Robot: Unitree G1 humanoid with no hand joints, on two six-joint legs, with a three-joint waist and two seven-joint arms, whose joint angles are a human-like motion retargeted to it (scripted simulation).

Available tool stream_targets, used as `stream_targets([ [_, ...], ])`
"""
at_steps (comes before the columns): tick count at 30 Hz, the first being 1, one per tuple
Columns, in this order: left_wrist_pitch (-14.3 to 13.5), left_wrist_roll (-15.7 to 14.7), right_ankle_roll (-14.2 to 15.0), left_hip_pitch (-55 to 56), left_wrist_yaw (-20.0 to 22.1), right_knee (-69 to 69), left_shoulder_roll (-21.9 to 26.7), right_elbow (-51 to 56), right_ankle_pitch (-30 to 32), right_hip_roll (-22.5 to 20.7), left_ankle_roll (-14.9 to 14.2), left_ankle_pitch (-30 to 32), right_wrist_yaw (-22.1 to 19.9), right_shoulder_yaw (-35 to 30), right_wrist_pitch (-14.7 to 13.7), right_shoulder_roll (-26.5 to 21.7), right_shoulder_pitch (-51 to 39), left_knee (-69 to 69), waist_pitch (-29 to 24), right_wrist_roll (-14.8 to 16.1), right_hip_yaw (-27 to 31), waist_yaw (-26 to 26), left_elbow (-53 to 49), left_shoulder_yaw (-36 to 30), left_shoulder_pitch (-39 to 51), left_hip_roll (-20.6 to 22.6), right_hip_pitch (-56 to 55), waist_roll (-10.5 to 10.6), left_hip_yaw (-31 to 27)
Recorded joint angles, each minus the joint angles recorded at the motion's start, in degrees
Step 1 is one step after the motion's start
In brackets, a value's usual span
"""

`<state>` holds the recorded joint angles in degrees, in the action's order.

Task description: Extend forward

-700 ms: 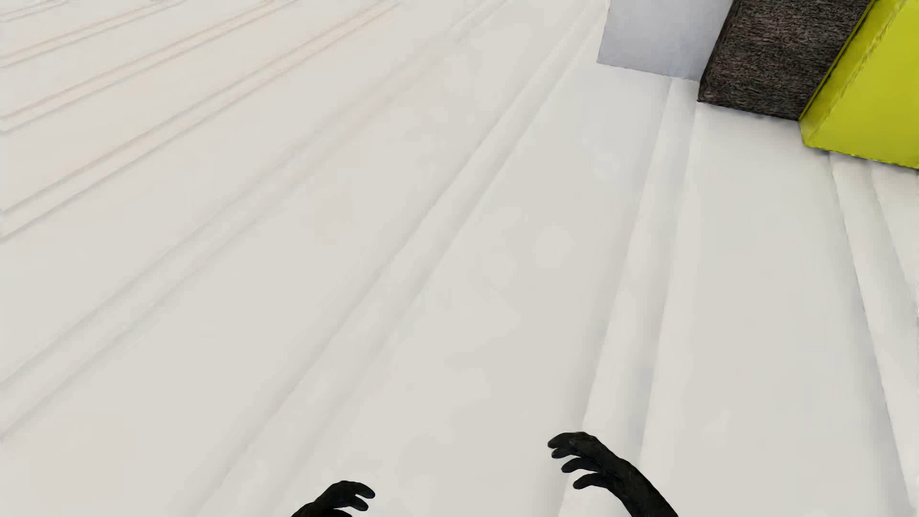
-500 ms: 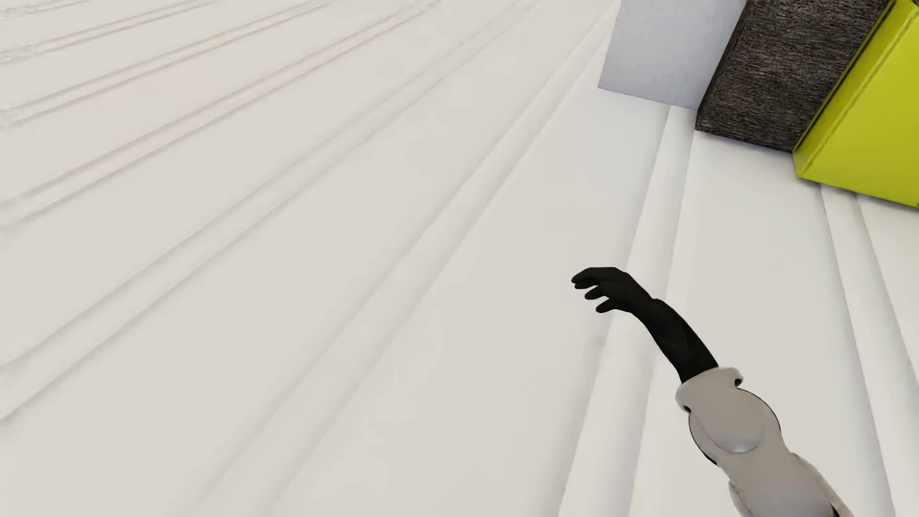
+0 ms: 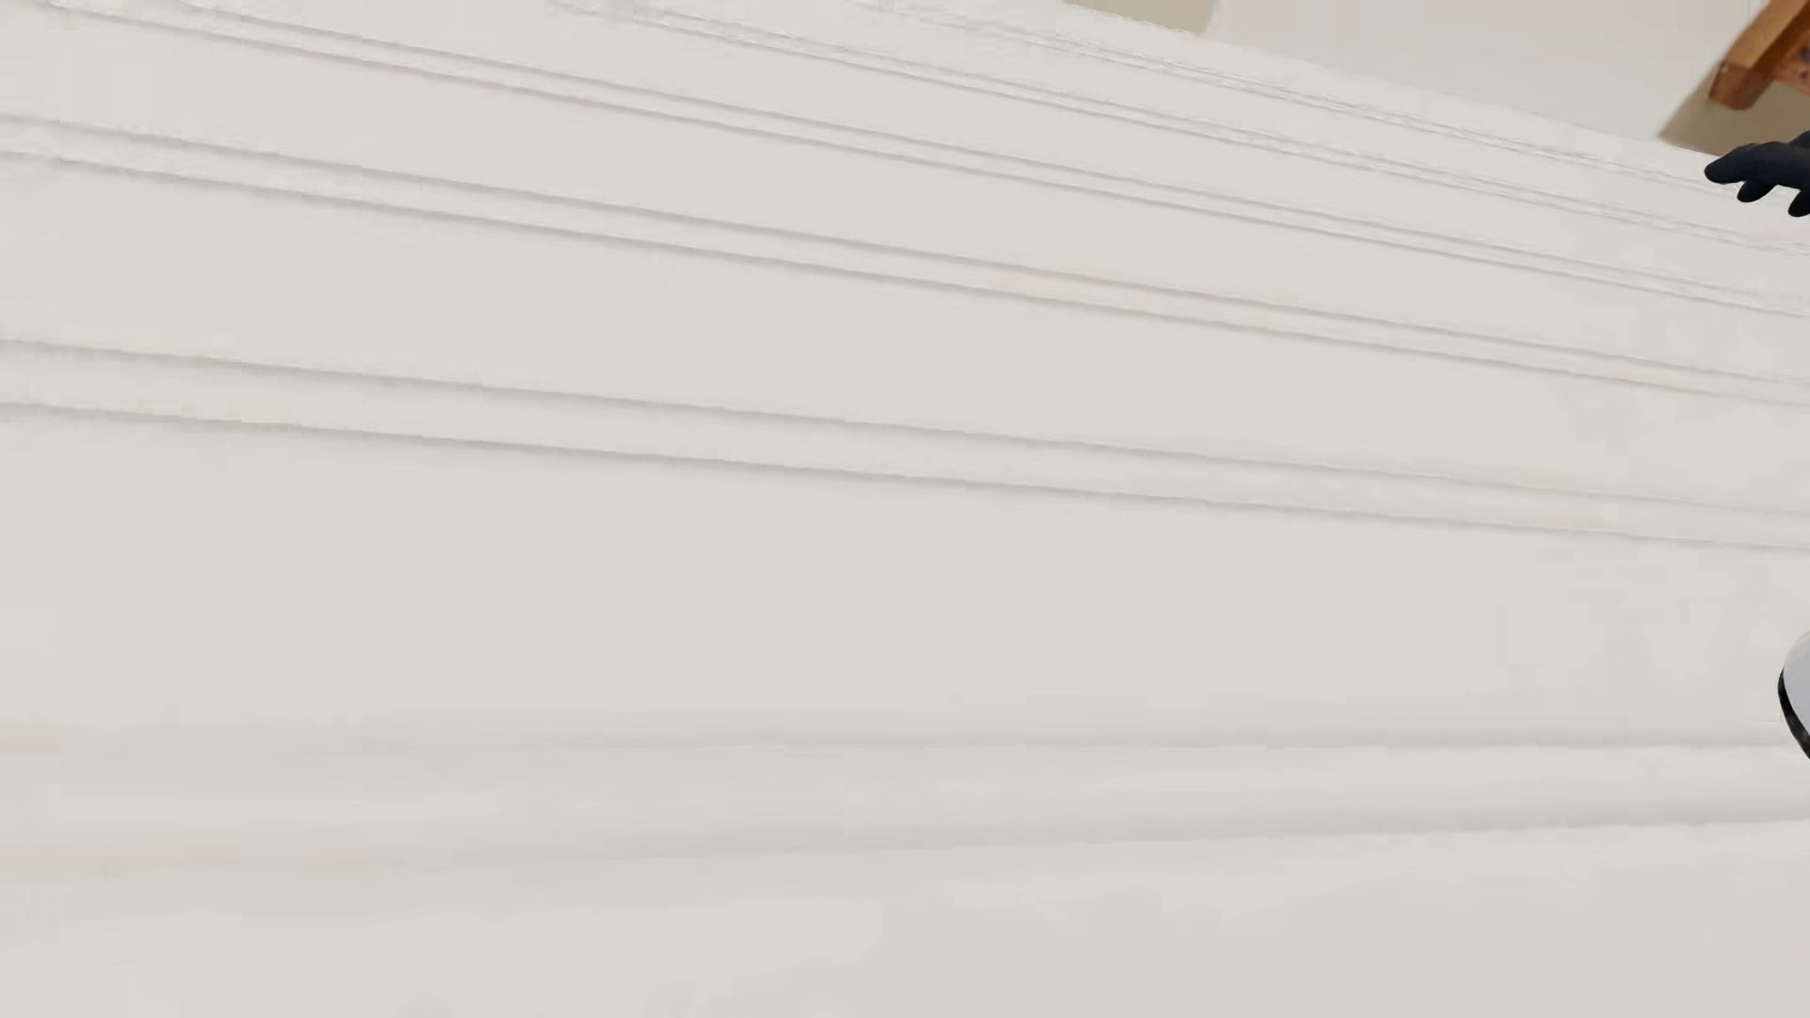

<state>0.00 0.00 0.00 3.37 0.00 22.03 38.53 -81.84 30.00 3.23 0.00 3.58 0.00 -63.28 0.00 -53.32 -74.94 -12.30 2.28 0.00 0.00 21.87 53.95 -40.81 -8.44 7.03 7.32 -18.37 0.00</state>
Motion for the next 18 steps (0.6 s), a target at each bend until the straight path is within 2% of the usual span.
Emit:
stream_targets([
  [8,0.00,0.00,0.00,0.93,0.00,-0.31,-0.07,-1.15,0.00,-0.40,0.00,0.81,0.00,0.00,0.00,-2.57,3.90,-0.40,0.97,0.00,0.00,-0.32,9.34,3.32,-7.23,0.42,0.01,0.50,0.00],
  [13,0.00,0.00,0.00,0.28,0.00,-0.79,0.57,-1.18,0.55,-0.69,0.00,1.13,0.00,0.00,0.00,-1.75,3.09,0.11,0.42,0.00,0.00,-0.15,11.69,3.06,-6.79,0.23,0.52,0.76,0.00],
  [16,0.00,0.00,0.00,0.18,0.00,-1.10,0.98,-1.04,-7.99,-0.82,0.00,1.26,0.00,0.00,0.00,-1.48,2.41,0.34,0.24,0.00,0.00,-0.04,10.46,5.03,-5.72,0.13,0.69,0.73,0.00],
  [18,0.00,0.00,0.00,0.27,0.00,-0.90,1.03,-0.81,-6.30,-0.71,0.00,1.31,0.00,0.00,0.00,-1.44,2.24,0.37,0.20,0.00,0.00,0.54,9.34,6.23,-4.66,0.01,0.42,0.78,0.00],
])
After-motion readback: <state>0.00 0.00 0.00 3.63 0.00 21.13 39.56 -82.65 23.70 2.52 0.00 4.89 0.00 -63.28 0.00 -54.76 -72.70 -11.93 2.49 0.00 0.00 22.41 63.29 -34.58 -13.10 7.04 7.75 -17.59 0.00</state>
